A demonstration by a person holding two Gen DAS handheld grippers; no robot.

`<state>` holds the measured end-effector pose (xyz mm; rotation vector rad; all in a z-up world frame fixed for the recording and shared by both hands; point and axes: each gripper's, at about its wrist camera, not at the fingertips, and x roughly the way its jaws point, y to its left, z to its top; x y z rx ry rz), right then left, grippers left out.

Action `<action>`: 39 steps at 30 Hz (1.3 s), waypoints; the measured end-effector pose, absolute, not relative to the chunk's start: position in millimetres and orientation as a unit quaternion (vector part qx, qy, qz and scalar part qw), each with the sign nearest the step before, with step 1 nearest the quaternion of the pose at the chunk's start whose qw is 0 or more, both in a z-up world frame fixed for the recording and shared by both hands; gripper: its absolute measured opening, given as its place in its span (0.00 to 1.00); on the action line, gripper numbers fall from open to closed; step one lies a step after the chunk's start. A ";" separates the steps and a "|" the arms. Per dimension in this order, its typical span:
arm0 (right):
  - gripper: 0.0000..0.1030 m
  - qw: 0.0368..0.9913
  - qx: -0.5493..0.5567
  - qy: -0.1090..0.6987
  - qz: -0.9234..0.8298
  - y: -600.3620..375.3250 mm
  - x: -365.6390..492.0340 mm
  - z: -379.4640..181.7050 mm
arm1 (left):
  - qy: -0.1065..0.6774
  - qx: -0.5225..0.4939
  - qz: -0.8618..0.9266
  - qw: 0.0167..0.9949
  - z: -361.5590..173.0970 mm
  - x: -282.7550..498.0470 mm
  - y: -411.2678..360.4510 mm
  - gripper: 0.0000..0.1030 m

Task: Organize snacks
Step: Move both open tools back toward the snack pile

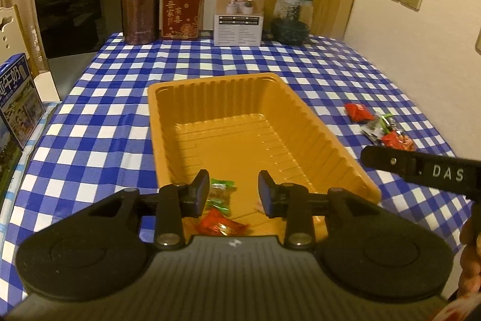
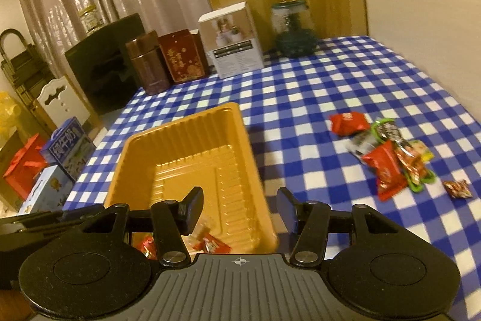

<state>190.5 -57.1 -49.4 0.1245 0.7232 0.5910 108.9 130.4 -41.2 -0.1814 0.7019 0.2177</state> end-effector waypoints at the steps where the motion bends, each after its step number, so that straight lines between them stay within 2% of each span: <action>1: 0.53 0.892 0.061 0.349 0.282 -60.8 187.9 -48.9 | 0.342 -0.087 0.103 0.930 -39.6 107.8 126.5 0.31; 18: 0.53 0.919 0.082 0.333 0.196 -146.2 161.2 -42.5 | 0.337 -0.070 0.033 0.938 -24.9 110.4 51.0 0.35; 26: 0.54 0.927 0.099 0.330 0.146 -195.3 166.8 -47.4 | 0.341 -0.057 -0.001 0.938 -26.9 125.2 13.9 0.40; 39: 0.61 0.932 0.107 0.329 0.106 -240.6 184.8 -58.9 | 0.342 -0.038 -0.037 0.938 -30.0 148.6 -28.8 0.49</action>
